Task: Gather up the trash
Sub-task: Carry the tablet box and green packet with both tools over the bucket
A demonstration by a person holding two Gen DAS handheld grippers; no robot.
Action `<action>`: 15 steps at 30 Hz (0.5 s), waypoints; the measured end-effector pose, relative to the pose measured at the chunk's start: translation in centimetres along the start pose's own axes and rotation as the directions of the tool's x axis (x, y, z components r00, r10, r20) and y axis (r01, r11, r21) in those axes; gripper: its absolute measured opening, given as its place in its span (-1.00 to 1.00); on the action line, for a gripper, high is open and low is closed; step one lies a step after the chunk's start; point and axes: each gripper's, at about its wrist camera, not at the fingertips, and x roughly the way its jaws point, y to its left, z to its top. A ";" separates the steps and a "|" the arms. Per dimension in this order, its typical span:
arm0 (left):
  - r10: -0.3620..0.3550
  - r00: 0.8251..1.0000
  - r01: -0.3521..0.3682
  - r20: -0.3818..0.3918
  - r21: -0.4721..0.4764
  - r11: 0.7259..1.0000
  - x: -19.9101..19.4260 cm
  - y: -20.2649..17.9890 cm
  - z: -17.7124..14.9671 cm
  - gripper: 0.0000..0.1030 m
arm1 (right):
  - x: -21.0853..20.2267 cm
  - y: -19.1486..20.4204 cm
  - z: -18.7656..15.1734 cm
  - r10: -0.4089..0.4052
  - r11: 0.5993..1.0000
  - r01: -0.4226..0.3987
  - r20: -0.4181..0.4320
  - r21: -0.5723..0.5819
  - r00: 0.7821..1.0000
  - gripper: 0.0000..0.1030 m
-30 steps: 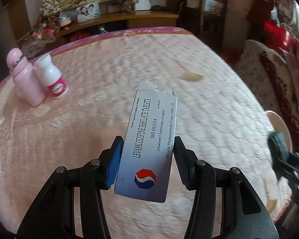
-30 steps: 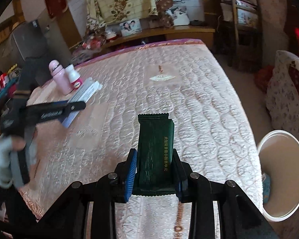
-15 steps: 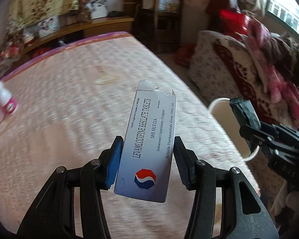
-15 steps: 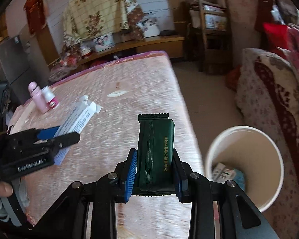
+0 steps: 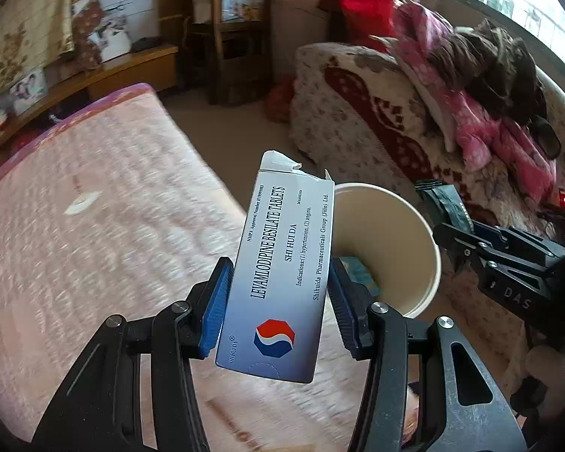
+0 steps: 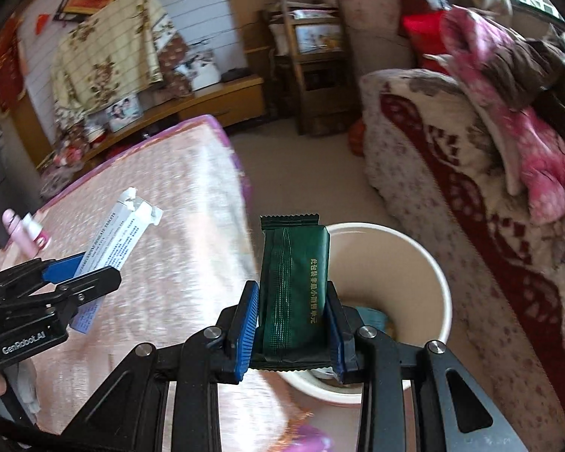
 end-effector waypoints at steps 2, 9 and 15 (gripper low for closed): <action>-0.012 1.000 0.012 -0.007 0.011 1.000 0.7 -1.2 0.5 -0.05 | -0.1 -1.3 0.0 -0.017 1.000 0.017 0.000 0.012 1.000 -0.39; -0.039 0.998 0.040 -0.046 0.012 0.999 3.6 -4.3 1.5 -0.05 | 0.5 -5.5 0.0 -0.041 0.996 0.042 -0.010 0.077 0.999 -0.39; -0.066 0.996 0.066 -0.065 0.006 0.998 5.5 -5.9 2.5 -0.05 | 1.3 -7.4 -0.1 -0.055 0.993 0.057 -0.020 0.102 0.998 -0.39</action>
